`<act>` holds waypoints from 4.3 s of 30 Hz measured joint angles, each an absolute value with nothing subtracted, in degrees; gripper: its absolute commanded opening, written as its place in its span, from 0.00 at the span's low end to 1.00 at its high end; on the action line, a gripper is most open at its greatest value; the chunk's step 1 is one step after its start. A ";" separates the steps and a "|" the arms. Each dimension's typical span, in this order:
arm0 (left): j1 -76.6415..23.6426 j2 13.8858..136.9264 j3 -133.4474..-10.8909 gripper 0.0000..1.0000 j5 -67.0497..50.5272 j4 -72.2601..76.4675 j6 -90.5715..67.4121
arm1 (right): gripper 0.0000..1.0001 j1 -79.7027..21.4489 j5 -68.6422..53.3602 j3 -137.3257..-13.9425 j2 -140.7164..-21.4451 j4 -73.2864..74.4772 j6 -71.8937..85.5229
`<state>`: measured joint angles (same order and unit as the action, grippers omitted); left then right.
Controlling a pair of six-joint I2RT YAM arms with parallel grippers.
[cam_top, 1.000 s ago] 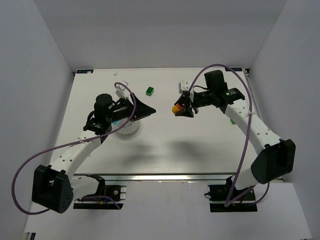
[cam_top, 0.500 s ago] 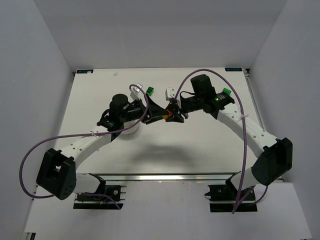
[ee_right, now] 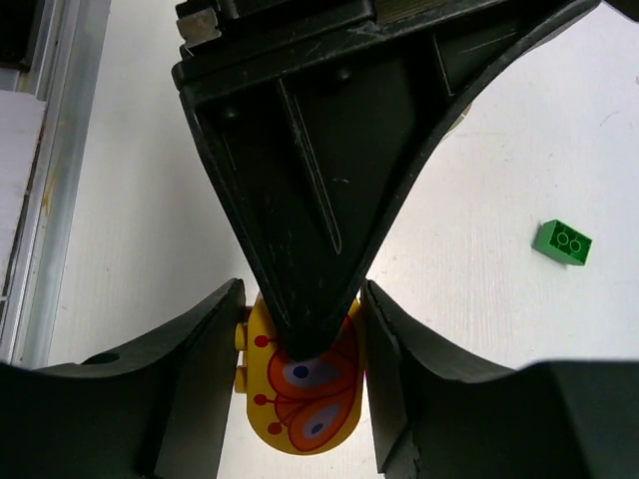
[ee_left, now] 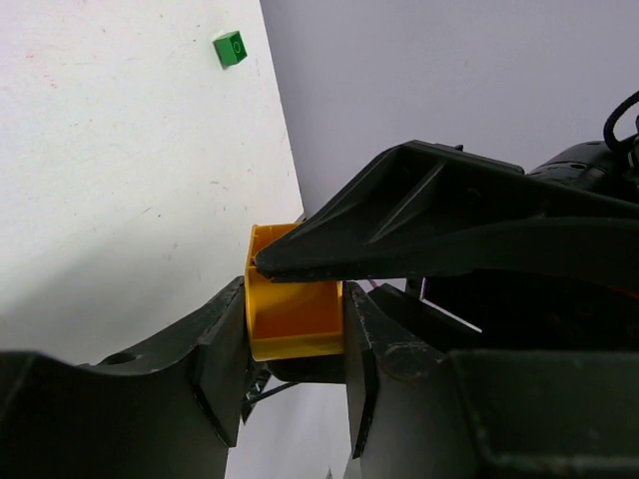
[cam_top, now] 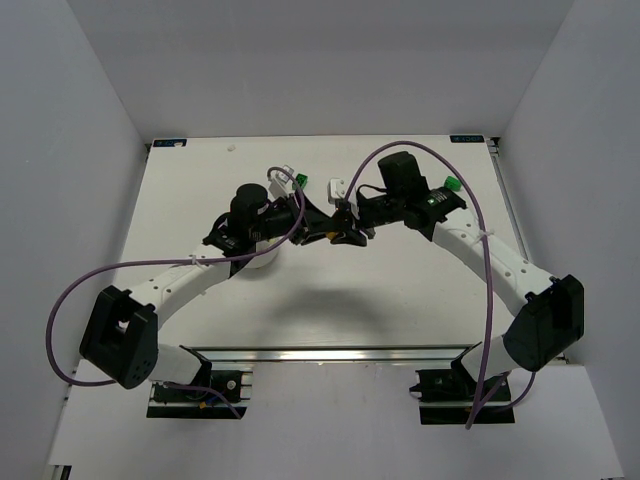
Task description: Sort the legos into containers by color
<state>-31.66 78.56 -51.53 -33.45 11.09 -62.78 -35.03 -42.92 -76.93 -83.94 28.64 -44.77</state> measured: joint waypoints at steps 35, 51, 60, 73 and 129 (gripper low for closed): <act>-19.70 86.98 -82.94 0.00 4.82 -37.89 16.47 | 0.02 -22.50 -35.86 -54.89 -68.75 16.40 -33.45; -14.26 99.09 -87.02 0.00 -7.20 -44.14 34.35 | 0.04 -19.16 -41.45 -54.54 -68.60 17.06 -35.14; -14.20 99.13 -87.00 0.02 -9.91 -45.47 38.13 | 0.05 -18.02 -43.00 -54.54 -68.60 17.23 -35.16; -14.00 99.13 -85.76 0.74 -9.02 -45.01 39.03 | 0.06 -17.02 -44.36 -54.52 -68.62 17.89 -35.16; -15.35 123.22 -119.37 0.97 -14.04 -34.65 -2.39 | 0.08 -14.17 -45.21 -53.45 -68.97 16.95 -32.97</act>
